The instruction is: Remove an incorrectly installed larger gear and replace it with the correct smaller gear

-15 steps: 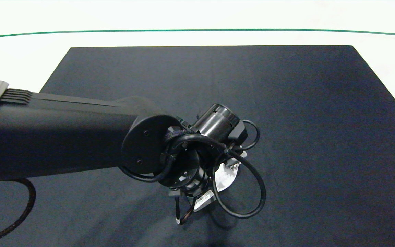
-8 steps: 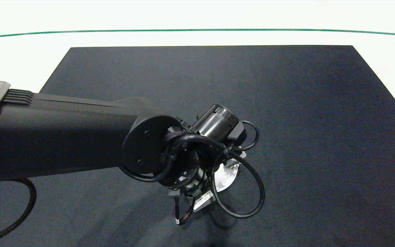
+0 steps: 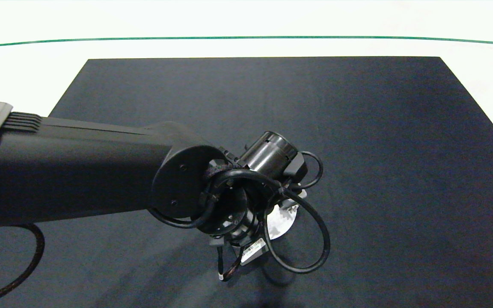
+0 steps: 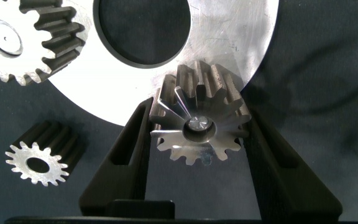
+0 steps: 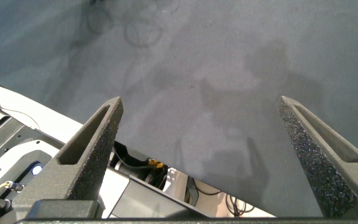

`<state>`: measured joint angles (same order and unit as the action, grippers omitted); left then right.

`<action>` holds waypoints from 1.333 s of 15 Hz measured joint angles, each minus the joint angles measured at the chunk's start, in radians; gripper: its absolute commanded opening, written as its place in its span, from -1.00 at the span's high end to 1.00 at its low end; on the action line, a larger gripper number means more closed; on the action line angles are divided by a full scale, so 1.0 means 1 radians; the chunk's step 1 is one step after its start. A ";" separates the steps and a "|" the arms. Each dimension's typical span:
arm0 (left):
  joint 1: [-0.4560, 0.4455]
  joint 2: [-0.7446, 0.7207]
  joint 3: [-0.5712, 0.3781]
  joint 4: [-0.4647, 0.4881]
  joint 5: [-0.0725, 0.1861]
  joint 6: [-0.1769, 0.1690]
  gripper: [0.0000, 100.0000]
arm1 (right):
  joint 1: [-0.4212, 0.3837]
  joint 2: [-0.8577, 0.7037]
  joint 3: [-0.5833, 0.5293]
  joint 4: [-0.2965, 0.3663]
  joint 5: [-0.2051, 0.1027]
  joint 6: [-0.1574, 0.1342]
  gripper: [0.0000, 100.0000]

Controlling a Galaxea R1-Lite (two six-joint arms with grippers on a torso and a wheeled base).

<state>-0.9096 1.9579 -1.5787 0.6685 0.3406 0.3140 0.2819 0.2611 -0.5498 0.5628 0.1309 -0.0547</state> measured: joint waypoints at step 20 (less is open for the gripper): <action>-0.009 0.002 -0.027 0.001 0.001 -0.011 0.44 | 0.012 0.003 0.004 -0.001 0.000 0.000 -1.00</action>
<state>-0.9187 1.9598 -1.6062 0.6700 0.3415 0.3030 0.2943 0.2645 -0.5460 0.5613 0.1309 -0.0547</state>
